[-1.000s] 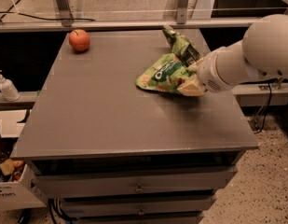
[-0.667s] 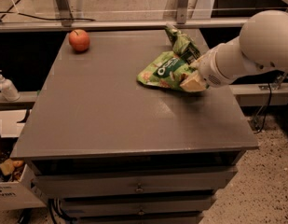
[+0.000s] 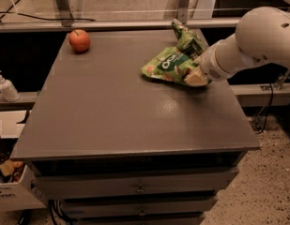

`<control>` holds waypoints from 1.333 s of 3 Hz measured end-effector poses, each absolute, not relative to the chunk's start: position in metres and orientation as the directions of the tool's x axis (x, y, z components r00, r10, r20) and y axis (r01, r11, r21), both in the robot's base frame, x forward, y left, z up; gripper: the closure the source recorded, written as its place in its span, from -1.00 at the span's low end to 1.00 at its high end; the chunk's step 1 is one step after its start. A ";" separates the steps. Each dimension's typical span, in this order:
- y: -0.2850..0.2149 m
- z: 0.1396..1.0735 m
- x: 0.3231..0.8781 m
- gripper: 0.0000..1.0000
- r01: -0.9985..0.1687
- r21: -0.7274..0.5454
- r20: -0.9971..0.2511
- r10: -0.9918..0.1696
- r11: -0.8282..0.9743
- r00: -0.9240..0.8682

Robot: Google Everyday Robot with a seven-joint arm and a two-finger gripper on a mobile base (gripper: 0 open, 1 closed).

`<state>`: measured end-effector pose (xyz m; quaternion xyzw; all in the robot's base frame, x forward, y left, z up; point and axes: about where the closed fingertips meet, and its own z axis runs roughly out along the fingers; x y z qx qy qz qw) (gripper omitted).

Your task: Move green rice chip bag near green jalapeno chip bag

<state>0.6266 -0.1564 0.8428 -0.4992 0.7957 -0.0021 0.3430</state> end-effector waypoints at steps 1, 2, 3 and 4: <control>-0.156 0.843 0.627 0.65 -0.793 -0.346 -0.544 -0.796 0.502 -0.267; -0.163 0.844 0.636 0.19 -0.776 -0.354 -0.542 -0.791 0.521 -0.284; -0.167 0.845 0.641 -0.28 -0.766 -0.360 -0.541 -0.788 0.532 -0.293; -0.169 0.848 0.642 -0.89 -0.761 -0.363 -0.544 -0.785 0.538 -0.296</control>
Offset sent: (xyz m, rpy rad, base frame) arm 0.0233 -0.0179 0.0007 -0.0100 -0.0156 -0.0680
